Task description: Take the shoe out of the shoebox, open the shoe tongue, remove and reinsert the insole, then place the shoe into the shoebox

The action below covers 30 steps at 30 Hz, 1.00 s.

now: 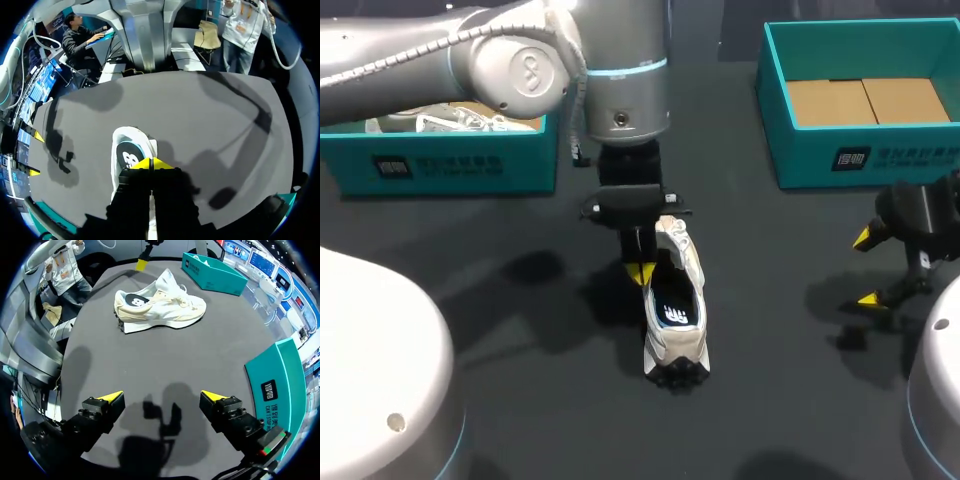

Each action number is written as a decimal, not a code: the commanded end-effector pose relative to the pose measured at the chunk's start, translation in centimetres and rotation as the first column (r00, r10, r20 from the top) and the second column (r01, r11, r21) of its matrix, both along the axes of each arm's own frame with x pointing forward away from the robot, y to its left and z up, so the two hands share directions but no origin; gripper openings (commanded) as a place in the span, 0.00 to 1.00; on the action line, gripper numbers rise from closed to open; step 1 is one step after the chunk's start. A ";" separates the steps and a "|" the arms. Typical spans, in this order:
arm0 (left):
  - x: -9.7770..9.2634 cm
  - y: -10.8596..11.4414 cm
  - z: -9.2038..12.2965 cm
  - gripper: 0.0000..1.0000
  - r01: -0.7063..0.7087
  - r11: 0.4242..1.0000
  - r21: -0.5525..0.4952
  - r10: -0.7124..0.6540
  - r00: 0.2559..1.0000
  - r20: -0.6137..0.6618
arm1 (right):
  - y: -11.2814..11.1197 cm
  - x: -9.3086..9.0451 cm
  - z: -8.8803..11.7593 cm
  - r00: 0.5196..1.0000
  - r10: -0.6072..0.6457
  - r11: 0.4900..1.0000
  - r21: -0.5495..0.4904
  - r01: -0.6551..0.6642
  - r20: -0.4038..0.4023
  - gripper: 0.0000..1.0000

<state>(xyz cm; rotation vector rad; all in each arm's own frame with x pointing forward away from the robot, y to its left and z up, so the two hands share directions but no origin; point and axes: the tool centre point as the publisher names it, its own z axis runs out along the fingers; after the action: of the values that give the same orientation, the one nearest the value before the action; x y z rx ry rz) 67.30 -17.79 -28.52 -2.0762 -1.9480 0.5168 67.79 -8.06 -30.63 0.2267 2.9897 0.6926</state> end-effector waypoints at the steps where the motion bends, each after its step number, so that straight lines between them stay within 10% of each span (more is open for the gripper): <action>1: -0.3 -1.7 -2.1 0.00 0.070 0.987 0.146 -0.071 0.997 0.002 | 0.0 -0.2 0.0 1.000 -0.001 1.000 -0.002 0.001 0.002 1.00; 30: -2.2 -2.4 -7.7 0.00 0.155 0.969 0.194 -0.167 0.985 0.044 | 0.0 -0.2 0.0 1.000 -0.001 1.000 -0.002 0.001 0.002 1.00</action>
<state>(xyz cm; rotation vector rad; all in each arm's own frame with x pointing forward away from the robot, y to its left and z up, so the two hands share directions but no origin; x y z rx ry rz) 65.07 -20.46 -36.75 -2.1134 -1.7488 0.2213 67.80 -8.06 -30.62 0.2264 2.9902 0.6932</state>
